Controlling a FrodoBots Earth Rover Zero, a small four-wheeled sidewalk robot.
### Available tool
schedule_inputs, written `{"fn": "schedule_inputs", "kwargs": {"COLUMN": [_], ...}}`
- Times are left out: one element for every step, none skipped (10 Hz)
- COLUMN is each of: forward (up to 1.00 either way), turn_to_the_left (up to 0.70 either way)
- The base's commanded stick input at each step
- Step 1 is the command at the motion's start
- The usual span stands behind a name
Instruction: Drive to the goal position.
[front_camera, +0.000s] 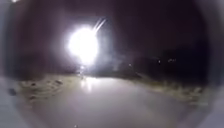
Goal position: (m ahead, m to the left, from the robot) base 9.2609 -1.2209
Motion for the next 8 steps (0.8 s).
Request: {"fn": "schedule_inputs", "kwargs": {"forward": [1.00, 1.00, 1.00, 1.00, 1.00, 1.00, 1.00, 1.00], "turn_to_the_left": [0.05, 0.06, 0.09, 0.12, 0.12, 0.12, 0.12, 0.12]}}
